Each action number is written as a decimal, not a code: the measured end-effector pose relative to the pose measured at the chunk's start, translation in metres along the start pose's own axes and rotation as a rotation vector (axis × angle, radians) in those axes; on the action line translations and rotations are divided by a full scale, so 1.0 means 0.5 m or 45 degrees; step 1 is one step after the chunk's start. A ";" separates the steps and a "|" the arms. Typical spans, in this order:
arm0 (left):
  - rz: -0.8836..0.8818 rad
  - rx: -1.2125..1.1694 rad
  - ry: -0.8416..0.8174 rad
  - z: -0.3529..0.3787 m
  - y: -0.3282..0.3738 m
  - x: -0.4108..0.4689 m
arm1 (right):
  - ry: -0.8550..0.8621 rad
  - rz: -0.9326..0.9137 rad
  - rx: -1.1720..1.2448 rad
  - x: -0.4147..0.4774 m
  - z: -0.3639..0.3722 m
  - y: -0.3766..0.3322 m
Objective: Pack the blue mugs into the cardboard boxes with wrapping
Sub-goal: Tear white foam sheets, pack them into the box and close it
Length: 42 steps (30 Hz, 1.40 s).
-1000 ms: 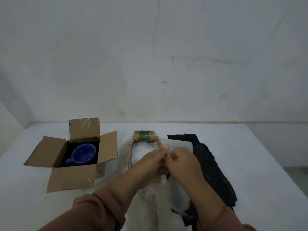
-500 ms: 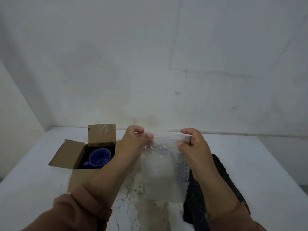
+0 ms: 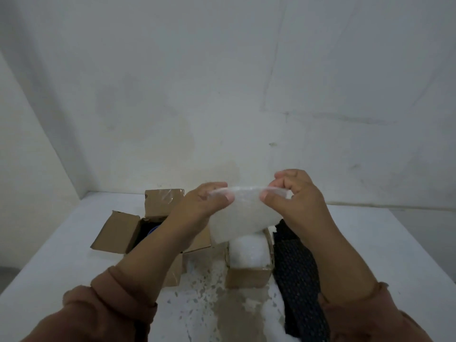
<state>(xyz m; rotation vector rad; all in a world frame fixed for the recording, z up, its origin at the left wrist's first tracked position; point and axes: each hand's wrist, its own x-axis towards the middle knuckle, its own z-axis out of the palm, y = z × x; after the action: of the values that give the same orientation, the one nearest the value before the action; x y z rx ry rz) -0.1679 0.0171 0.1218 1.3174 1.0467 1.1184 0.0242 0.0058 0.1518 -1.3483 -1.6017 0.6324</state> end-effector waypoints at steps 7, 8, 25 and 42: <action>-0.327 -0.137 -0.081 0.007 -0.053 0.000 | 0.054 0.326 0.677 0.034 0.024 0.017; -0.352 -0.154 -0.048 0.008 -0.061 0.002 | 0.007 0.418 0.778 0.036 0.028 0.033; -0.729 -0.556 -0.015 -0.015 -0.091 0.024 | -0.359 0.386 0.485 -0.016 0.028 0.148; -0.808 -0.178 -0.092 0.041 -0.165 0.069 | -0.517 0.625 0.184 -0.011 0.051 0.207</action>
<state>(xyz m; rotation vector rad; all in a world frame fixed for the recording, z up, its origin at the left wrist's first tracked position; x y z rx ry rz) -0.1408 0.0515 0.0414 0.8146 1.1938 0.6426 0.0512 0.0327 0.0522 -1.5850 -1.4928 1.3641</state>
